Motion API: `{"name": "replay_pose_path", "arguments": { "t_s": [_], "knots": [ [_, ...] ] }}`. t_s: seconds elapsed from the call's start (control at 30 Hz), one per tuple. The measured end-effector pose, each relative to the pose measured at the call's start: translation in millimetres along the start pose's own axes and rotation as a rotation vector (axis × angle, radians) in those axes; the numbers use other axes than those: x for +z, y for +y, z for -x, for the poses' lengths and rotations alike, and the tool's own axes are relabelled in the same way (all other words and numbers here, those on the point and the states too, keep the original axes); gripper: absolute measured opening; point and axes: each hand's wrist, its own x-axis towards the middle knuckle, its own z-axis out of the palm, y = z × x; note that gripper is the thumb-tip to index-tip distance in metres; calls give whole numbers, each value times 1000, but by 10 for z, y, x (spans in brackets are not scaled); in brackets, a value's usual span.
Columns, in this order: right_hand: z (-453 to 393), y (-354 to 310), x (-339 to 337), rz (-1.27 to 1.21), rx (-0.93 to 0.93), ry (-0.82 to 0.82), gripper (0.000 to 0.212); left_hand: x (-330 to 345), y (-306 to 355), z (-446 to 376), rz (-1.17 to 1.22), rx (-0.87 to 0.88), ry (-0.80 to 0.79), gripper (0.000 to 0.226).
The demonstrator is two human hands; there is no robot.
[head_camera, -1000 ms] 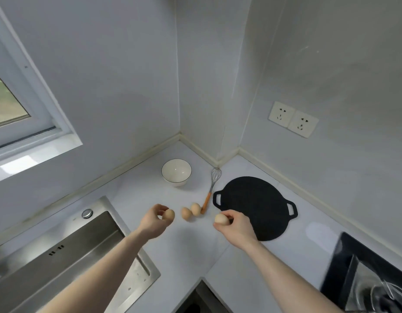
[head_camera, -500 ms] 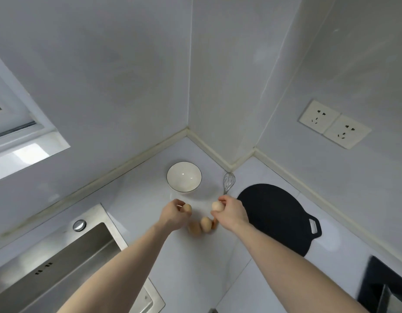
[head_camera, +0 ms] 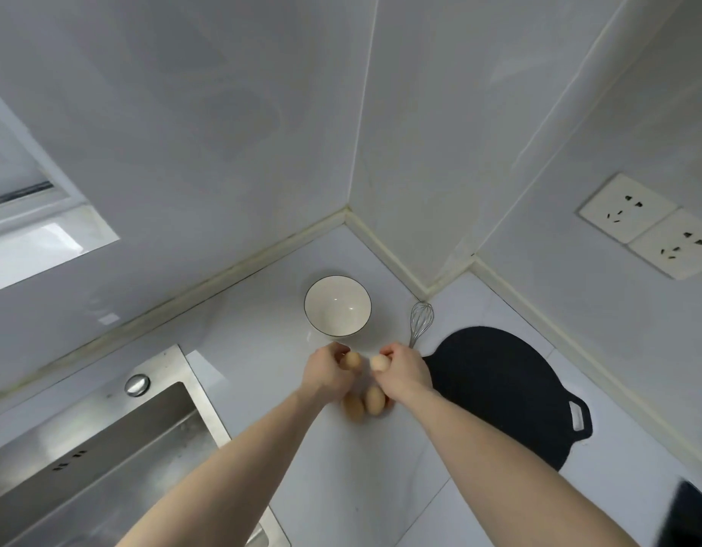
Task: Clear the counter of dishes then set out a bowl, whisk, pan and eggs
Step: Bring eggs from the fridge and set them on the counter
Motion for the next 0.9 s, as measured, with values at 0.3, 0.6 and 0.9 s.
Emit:
{"name": "replay_pose_path", "arguments": {
  "t_s": [0.3, 0.6, 0.9],
  "knots": [
    [-83, 1, 37, -13, -15, 5, 47, 36, 6, -64, 7, 13, -20, 50],
    [-10, 30, -6, -43, -47, -6, 54, -48, 12, 76, 27, 29, -65, 50],
    [399, 129, -177, -138, -107, 96, 33, -328, -35, 415, 18, 92, -36, 41]
  ]
}}
